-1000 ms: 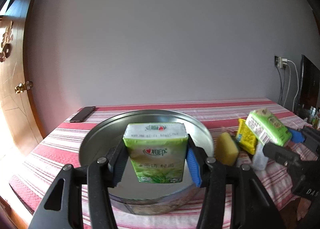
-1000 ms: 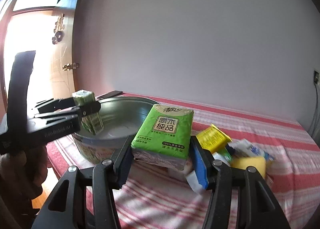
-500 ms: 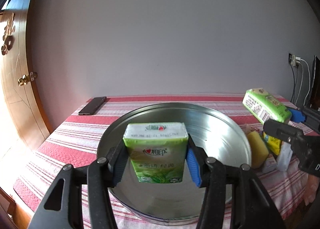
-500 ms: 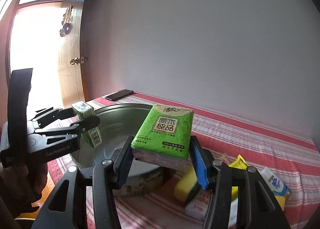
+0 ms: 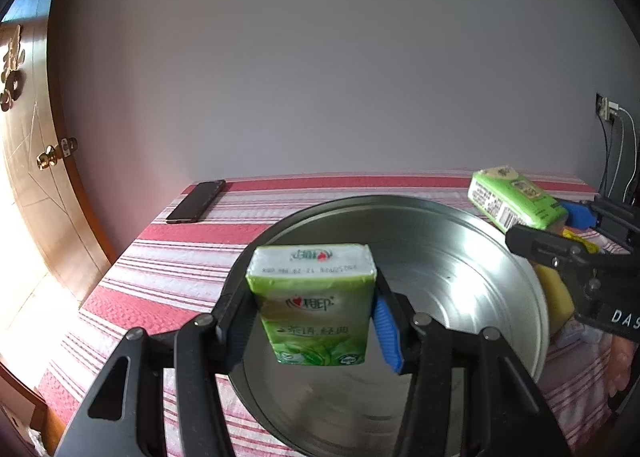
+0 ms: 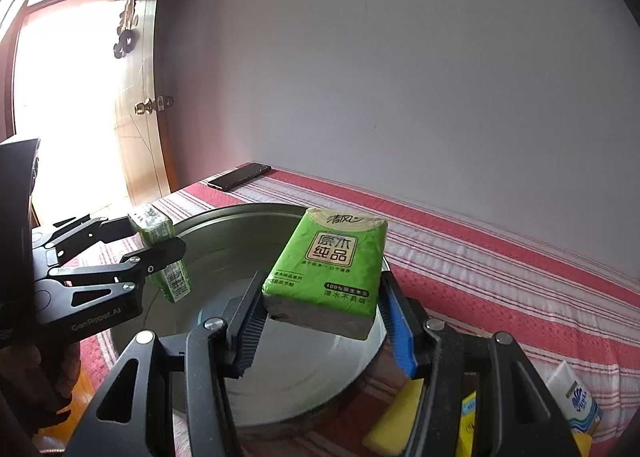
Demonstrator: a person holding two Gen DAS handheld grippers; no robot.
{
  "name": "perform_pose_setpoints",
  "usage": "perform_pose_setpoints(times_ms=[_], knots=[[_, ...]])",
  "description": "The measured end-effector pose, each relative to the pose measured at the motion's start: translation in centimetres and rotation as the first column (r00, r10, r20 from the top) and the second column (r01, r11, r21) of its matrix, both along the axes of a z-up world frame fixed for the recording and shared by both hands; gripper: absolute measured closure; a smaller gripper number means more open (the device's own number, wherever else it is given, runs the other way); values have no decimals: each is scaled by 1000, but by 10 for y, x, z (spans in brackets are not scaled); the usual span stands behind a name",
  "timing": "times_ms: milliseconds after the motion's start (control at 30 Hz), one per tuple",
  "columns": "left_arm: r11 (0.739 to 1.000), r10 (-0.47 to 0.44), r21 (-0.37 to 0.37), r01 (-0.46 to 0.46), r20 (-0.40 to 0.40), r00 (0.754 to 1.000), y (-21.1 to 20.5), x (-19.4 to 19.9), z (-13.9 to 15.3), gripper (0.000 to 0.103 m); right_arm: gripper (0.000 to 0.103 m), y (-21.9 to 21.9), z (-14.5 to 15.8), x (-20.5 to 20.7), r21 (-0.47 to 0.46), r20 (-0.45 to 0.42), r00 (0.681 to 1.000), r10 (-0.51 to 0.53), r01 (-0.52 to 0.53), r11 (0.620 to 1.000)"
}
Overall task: Organize objects
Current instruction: 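Carry the carton with left tool over the tin while right tool carries tissue pack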
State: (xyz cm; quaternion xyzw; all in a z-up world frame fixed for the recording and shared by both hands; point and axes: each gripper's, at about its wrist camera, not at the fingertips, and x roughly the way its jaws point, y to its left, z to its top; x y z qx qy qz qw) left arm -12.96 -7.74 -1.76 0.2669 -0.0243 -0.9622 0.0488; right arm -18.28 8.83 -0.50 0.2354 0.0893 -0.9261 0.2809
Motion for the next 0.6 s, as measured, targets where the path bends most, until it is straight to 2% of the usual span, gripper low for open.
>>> perform_pose_setpoints(times_ms=[600], knots=[[1000,5,-31,-2,95,995,-10,-37,-6,50,47,-25,-14,-50,49,80,997,-18,14,999]])
